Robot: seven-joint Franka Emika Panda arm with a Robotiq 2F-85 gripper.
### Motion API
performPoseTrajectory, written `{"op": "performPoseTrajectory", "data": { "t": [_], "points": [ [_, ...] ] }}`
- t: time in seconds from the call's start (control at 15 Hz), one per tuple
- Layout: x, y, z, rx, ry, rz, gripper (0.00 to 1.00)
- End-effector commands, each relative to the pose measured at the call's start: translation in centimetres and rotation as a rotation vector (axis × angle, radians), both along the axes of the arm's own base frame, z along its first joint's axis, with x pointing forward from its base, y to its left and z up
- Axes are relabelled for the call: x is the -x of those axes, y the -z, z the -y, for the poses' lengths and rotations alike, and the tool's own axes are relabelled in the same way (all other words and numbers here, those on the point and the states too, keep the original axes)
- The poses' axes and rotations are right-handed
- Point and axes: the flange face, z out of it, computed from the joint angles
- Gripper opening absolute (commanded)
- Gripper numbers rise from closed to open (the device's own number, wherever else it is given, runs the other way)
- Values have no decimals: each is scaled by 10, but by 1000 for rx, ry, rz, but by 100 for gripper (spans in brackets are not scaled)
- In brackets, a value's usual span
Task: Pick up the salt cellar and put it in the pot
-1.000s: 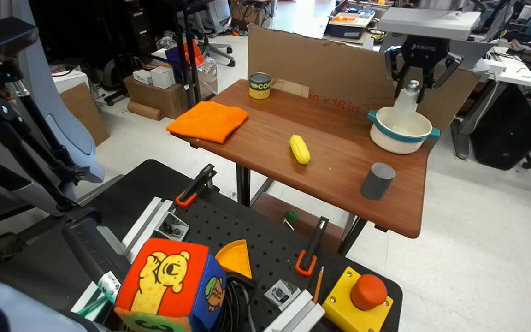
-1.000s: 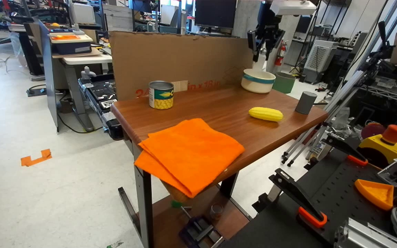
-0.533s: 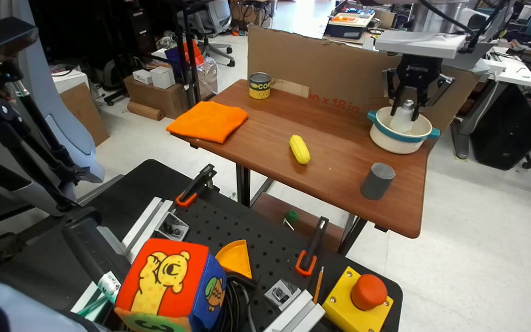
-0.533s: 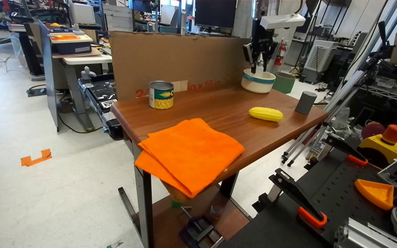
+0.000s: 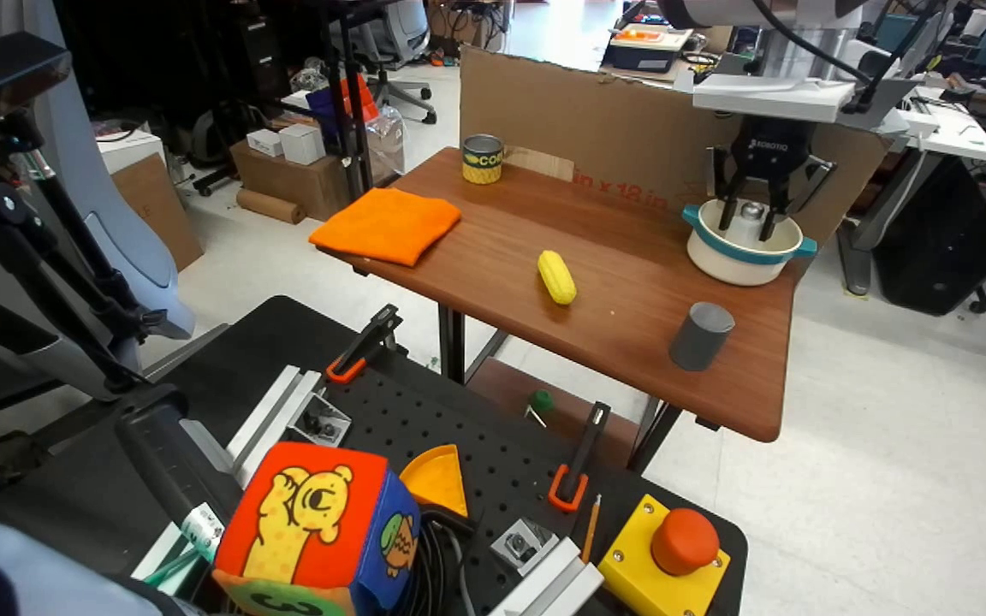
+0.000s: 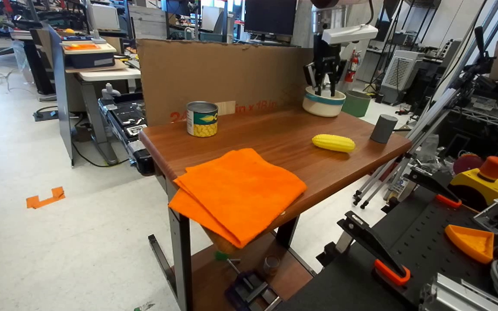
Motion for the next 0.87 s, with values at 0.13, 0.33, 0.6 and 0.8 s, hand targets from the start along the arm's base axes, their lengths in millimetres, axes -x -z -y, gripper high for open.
{"op": "performPoseTrajectory", "data": {
  "t": [0.13,0.33,0.6,0.8],
  "points": [
    [13,-25,-2,5,-44,14,98],
    [37,-45,-1,-23,-104,10,100],
    [40,-51,5,-38,-125,-3,100],
    [62,-71,11,-70,-146,4,100]
  ]
}}
